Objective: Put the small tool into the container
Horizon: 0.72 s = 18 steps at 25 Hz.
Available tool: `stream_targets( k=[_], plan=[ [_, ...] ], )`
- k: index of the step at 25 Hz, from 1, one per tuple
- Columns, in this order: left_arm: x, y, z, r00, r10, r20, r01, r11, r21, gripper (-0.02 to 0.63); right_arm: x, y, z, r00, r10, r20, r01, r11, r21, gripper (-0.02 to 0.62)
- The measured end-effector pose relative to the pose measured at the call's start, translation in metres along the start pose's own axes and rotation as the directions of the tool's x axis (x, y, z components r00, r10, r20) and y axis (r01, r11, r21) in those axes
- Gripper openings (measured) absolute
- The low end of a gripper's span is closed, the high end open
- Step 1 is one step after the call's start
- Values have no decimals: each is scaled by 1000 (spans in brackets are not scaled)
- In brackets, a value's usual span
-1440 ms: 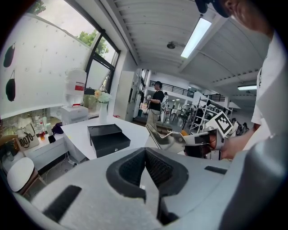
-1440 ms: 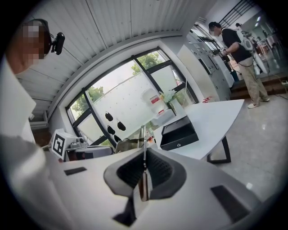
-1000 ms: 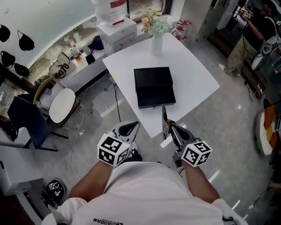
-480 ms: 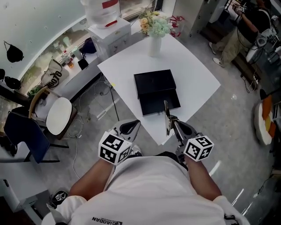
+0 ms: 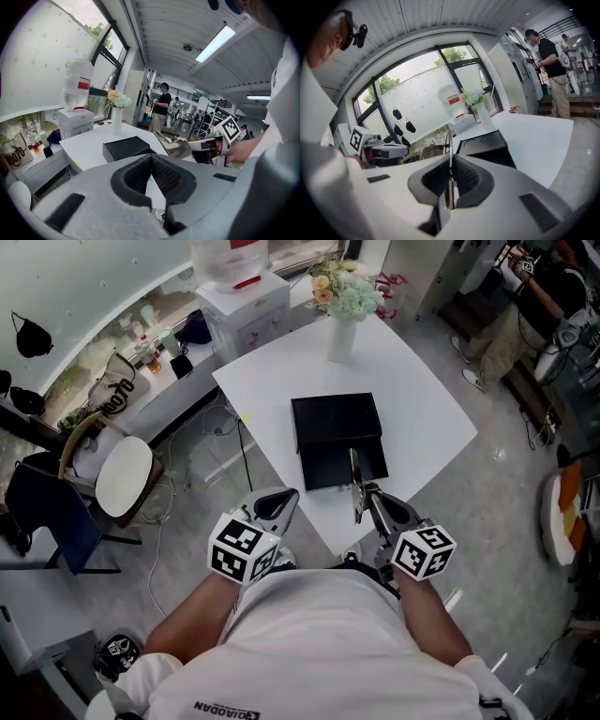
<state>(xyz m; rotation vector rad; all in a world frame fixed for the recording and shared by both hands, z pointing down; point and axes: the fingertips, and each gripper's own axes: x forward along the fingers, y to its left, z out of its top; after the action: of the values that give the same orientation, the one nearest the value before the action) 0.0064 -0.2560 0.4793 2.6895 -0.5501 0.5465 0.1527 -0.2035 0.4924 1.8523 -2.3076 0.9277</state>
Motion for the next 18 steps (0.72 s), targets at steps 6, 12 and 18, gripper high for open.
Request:
stream_targets(
  k=[6,12,18],
  plan=[
    [18,-4,2,999,53,5,-53,998,-44,9,9,-15,14,997,60,-45,-62,997,-42,9],
    [30,-4,11,993,118,20,-117,991,-68,9,15,-30,21,990,112,-84,-119,990,-77,9],
    [33,-6,7,984,179,6,-178,980,-93,9,27,-42,24,979,140,-147,-169,962,-213,9]
  ],
)
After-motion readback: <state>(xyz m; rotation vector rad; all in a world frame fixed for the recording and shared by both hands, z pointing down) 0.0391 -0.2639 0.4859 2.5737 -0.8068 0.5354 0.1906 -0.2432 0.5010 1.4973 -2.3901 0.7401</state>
